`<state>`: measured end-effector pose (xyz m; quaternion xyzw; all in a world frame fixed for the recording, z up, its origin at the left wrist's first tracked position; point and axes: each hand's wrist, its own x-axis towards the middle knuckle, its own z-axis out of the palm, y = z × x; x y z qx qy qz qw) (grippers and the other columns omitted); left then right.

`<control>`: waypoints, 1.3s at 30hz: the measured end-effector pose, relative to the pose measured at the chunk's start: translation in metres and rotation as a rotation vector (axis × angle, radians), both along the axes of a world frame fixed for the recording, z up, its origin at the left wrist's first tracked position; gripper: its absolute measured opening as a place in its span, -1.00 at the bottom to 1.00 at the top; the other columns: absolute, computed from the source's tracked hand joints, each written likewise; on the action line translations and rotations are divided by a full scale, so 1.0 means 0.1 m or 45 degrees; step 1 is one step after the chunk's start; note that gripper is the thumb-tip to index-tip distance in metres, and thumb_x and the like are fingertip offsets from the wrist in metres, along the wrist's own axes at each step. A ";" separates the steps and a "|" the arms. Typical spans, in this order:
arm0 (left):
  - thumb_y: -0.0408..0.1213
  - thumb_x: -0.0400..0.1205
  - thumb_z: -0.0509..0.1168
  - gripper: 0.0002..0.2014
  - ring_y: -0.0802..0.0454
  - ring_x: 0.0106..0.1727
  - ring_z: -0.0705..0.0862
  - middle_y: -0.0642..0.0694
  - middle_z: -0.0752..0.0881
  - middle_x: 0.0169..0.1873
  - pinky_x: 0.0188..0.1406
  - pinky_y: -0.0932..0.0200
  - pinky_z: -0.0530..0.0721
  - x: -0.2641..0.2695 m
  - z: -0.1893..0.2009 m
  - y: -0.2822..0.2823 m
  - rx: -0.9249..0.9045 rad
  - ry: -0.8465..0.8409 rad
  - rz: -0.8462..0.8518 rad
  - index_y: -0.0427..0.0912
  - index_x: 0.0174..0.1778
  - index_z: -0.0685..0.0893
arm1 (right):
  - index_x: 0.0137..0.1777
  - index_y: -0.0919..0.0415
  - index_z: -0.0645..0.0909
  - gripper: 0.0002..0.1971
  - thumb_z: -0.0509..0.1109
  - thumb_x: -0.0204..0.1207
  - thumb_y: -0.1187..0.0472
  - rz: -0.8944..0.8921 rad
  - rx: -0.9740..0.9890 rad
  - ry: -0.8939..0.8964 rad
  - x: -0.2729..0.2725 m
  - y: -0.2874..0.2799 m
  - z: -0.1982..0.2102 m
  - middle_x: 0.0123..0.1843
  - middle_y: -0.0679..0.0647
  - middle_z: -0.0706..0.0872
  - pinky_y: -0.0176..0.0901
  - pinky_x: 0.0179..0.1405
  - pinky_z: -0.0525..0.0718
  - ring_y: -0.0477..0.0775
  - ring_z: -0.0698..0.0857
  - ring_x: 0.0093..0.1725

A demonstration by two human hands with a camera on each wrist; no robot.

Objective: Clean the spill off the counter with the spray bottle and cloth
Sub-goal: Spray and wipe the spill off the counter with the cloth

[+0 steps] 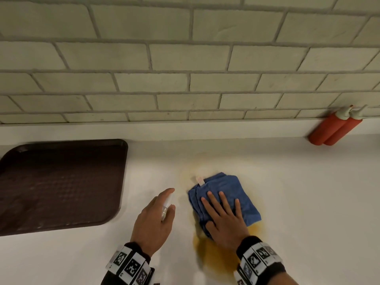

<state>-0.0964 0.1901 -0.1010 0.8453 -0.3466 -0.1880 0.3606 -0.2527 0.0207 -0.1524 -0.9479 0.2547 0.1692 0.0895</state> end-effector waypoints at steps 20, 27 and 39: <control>-0.12 0.71 0.24 -0.57 0.14 0.36 0.63 0.21 0.62 0.39 0.26 0.30 0.50 -0.05 0.09 -0.02 0.001 -0.025 -0.049 0.23 0.52 0.44 | 0.65 -0.10 0.27 -0.34 -0.20 0.64 -0.34 -0.218 -0.014 -0.011 -0.51 -0.18 -0.05 0.66 -0.07 0.33 0.32 0.48 -0.05 0.14 0.19 0.62; -0.11 0.72 0.23 -0.57 0.15 0.35 0.63 0.20 0.60 0.42 0.23 0.31 0.50 0.00 0.11 -0.10 0.013 -0.041 -0.047 0.23 0.53 0.43 | 0.63 -0.17 -0.47 -0.27 -0.37 0.54 -0.40 -0.381 0.098 0.039 -0.05 -0.81 0.09 0.67 -0.14 -0.49 0.47 0.55 -0.34 0.13 -0.40 0.67; -0.07 0.75 0.15 -0.59 0.06 0.25 0.69 0.12 0.64 0.38 0.15 0.21 0.53 0.38 0.31 -0.21 -0.049 -0.203 0.117 0.19 0.55 0.42 | 0.70 -0.16 -0.30 -0.36 -0.20 0.69 -0.27 -0.104 0.205 0.049 0.98 -0.65 0.16 0.71 -0.13 -0.40 0.50 0.52 -0.40 0.16 -0.41 0.67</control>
